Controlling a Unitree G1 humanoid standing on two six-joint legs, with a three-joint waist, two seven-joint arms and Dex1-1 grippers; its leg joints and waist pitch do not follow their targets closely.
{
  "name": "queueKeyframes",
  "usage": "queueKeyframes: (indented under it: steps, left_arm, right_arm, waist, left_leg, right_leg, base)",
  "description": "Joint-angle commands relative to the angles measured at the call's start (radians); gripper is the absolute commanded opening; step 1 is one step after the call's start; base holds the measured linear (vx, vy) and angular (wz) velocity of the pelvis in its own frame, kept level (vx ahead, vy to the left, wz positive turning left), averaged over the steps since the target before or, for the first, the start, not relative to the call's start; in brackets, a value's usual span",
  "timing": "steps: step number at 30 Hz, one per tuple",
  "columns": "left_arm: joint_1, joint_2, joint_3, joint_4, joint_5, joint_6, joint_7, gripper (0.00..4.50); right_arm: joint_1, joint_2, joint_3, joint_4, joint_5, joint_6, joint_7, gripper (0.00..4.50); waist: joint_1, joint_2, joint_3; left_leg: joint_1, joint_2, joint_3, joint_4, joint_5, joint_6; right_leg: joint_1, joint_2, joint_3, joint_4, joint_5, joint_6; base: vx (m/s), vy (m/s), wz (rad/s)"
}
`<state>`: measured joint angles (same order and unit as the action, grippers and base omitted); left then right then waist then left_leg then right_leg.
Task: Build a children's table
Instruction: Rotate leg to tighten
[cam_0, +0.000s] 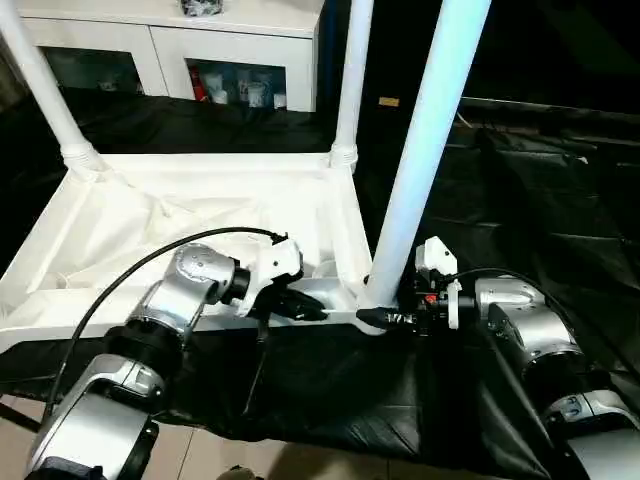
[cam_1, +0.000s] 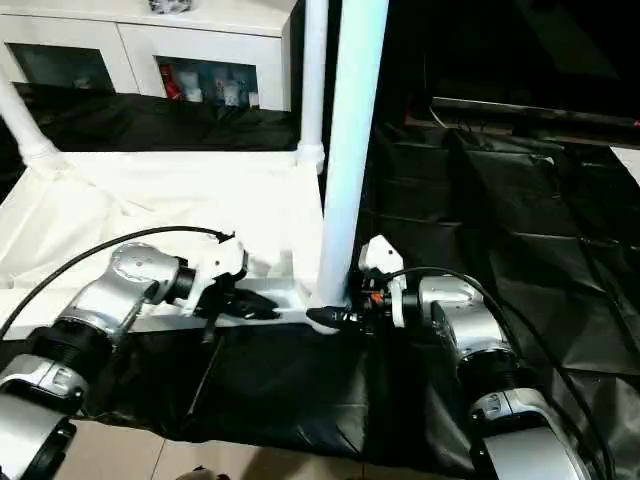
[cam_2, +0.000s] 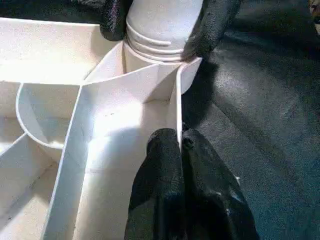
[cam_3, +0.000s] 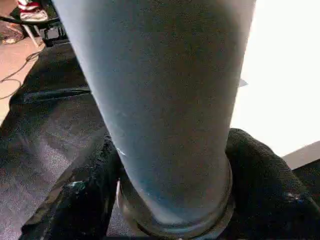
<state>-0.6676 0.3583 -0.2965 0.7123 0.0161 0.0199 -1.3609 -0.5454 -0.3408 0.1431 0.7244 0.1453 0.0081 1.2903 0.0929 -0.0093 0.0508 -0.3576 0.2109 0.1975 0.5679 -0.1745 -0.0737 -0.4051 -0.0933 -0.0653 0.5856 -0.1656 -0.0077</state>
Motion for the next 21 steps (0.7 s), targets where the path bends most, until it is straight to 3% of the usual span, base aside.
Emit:
queueKeyframes:
  steps: [1, 3, 6, 7, 12, 13, 15, 16, 19, 21]
  left_arm:
    - [-0.008, -0.006, -0.014, -0.008, 0.012, -0.014, 0.013, 0.0]
    - [-0.015, -0.026, -0.001, 0.014, 0.028, -0.03, 0.093, 0.0]
    - [-0.02, -0.037, 0.004, 0.027, 0.04, -0.028, 0.14, 0.0]
    - [-0.035, -0.067, 0.029, 0.047, 0.047, -0.015, 0.242, 0.0]
    - [-0.063, -0.14, 0.041, 0.059, 0.072, 0.049, 0.418, 0.0]
    - [-0.069, -0.162, 0.044, 0.062, 0.074, 0.058, 0.454, 0.0]
    - [-0.077, -0.205, 0.05, 0.066, 0.075, 0.076, 0.519, 0.0]
    - [-0.079, -0.223, 0.052, 0.068, 0.077, 0.081, 0.54, 0.0]
    - [-0.084, -0.271, 0.047, 0.082, 0.087, 0.085, 0.596, 0.0]
    - [-0.077, -0.28, 0.033, 0.077, 0.096, 0.081, 0.59, 0.0]
  right_arm:
    - [0.023, 0.004, 0.026, -0.011, -0.016, 0.005, 0.012, 2.84]
    - [0.036, 0.024, 0.017, -0.015, -0.017, -0.01, -0.037, 2.74]
    - [0.042, 0.044, 0.002, -0.01, -0.021, -0.029, -0.096, 2.7]
    - [0.042, 0.082, -0.021, 0.017, -0.038, -0.036, -0.225, 2.69]
    - [0.024, 0.184, -0.077, 0.089, -0.061, -0.015, -0.548, 2.67]
    - [0.019, 0.207, -0.084, 0.101, -0.068, -0.006, -0.614, 2.67]
    - [-0.004, 0.252, -0.098, 0.133, -0.081, 0.011, -0.739, 2.67]
    - [-0.017, 0.27, -0.104, 0.148, -0.082, 0.014, -0.784, 2.67]
    - [-0.053, 0.325, -0.104, 0.186, -0.095, -0.017, -0.845, 2.67]
    - [-0.063, 0.338, -0.086, 0.193, -0.115, -0.05, -0.85, 2.67]
  waist:
    - [0.003, -0.01, -0.066]
    - [0.003, -0.011, -0.066]
    - [0.006, -0.013, -0.061]
    - [0.004, -0.016, -0.06]
    - [-0.013, -0.013, -0.054]
    - [-0.017, -0.014, -0.054]
    - [-0.021, -0.004, -0.055]
    - [-0.025, -0.009, -0.057]
    - [-0.032, -0.004, -0.059]
    - [-0.033, -0.008, -0.06]
  left_leg:
    - [0.008, 0.025, -0.003, -0.058, -0.19, 0.063]
    - [0.008, 0.025, -0.003, -0.057, -0.193, 0.061]
    - [0.013, 0.025, -0.004, -0.061, -0.236, 0.043]
    - [0.012, 0.025, -0.004, -0.062, -0.242, 0.04]
    - [0.017, 0.019, -0.017, -0.071, -0.324, -0.009]
    - [0.014, 0.018, -0.018, -0.072, -0.324, -0.01]
    - [0.017, 0.016, -0.02, -0.073, -0.337, -0.015]
    - [0.015, 0.016, -0.019, -0.073, -0.337, -0.012]
    - [0.014, 0.014, -0.017, -0.071, -0.338, -0.01]
    - [0.013, 0.014, -0.015, -0.069, -0.331, 0.0]
  right_leg:
    - [0.049, -0.048, 0.035, -0.05, -0.195, -0.247]
    - [0.048, -0.048, 0.035, -0.051, -0.196, -0.247]
    - [0.043, -0.051, 0.036, -0.063, -0.289, -0.22]
    - [0.043, -0.052, 0.037, -0.064, -0.307, -0.213]
    - [0.035, -0.055, 0.034, -0.086, -0.498, -0.138]
    - [0.034, -0.054, 0.034, -0.087, -0.497, -0.132]
    - [0.032, -0.052, 0.033, -0.088, -0.489, -0.132]
    - [0.034, -0.05, 0.032, -0.09, -0.469, -0.135]
    - [0.033, -0.049, 0.034, -0.086, -0.427, -0.153]
    - [0.034, -0.048, 0.034, -0.085, -0.401, -0.159]
  base:
    - [0.0, 0.0, 0.0]
    - [0.0, 0.0, 0.0]
    - [0.0, 0.0, 0.0]
    - [0.0, 0.0, 0.0]
    - [0.0, 0.0, 0.0]
    - [0.0, 0.0, 0.0]
    - [0.0, 0.0, 0.0]
    - [0.0, 0.0, 0.0]
    - [0.0, 0.0, 0.0]
    - [0.0, 0.0, 0.0]
